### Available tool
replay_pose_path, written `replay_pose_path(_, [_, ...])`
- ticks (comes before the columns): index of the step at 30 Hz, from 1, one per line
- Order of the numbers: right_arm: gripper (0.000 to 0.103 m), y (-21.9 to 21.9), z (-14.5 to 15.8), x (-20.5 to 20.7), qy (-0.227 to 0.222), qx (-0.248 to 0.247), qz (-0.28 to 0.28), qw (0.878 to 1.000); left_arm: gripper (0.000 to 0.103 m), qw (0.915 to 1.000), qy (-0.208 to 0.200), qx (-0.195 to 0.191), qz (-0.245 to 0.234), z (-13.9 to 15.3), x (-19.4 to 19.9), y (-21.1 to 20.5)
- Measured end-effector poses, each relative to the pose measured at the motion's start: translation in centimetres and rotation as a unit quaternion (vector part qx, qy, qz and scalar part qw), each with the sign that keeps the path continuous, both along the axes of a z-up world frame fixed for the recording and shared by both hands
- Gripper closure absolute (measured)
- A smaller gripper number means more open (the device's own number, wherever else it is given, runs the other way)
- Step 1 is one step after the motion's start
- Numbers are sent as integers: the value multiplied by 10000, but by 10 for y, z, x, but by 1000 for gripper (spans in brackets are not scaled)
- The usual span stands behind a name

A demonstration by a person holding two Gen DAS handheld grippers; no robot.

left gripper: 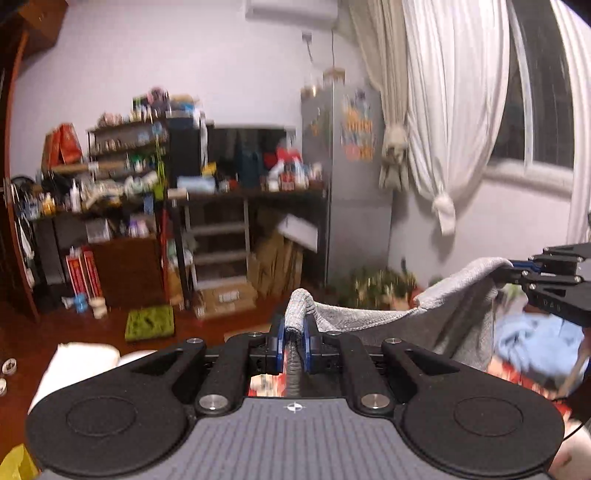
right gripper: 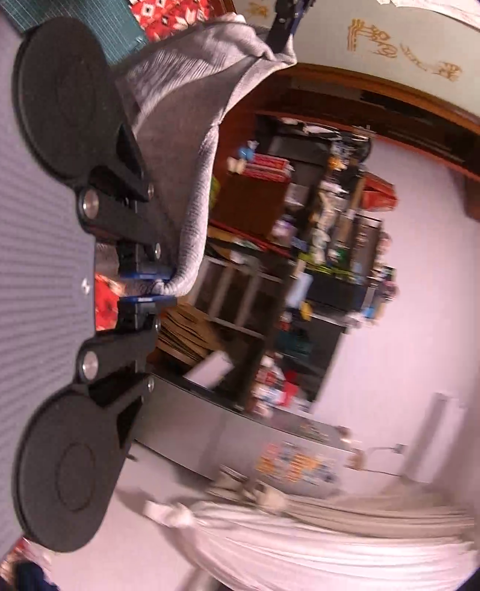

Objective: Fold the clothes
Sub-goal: 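Lift the shirt high with both tools, shaking it out in the air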

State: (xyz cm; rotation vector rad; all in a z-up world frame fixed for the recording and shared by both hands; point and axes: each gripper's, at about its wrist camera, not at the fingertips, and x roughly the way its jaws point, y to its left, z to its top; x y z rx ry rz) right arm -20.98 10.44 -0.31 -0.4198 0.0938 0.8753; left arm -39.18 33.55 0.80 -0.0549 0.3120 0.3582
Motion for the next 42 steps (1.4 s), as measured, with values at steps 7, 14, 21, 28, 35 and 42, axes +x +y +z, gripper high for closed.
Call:
replay_pose_path(7, [95, -37, 70, -36, -468, 577, -56, 9972, 94, 9951, -898, 404, -54, 62, -26, -22])
replay_pose_path(14, [95, -89, 111, -80, -603, 1043, -49, 9927, 94, 9893, -1282, 657, -229, 89, -66, -54])
replay_pose_path(21, [95, -133, 147, -120, -657, 1304, 72, 9893, 94, 9853, -1584, 563, -318, 104, -96, -66])
replay_pose_path(28, [94, -148, 152, -123, -175, 1279, 255, 9913, 94, 9893, -1410, 192, -319, 92, -98, -53])
replay_pose_path(35, [94, -104, 80, -84, 735, 506, 201, 9958, 94, 9982, -478, -322, -154, 20, -52, -23])
replay_pose_path(42, [94, -46, -43, -25, 1884, -372, 27, 9814, 94, 9909, 436, -1250, -242, -72, 5, 19])
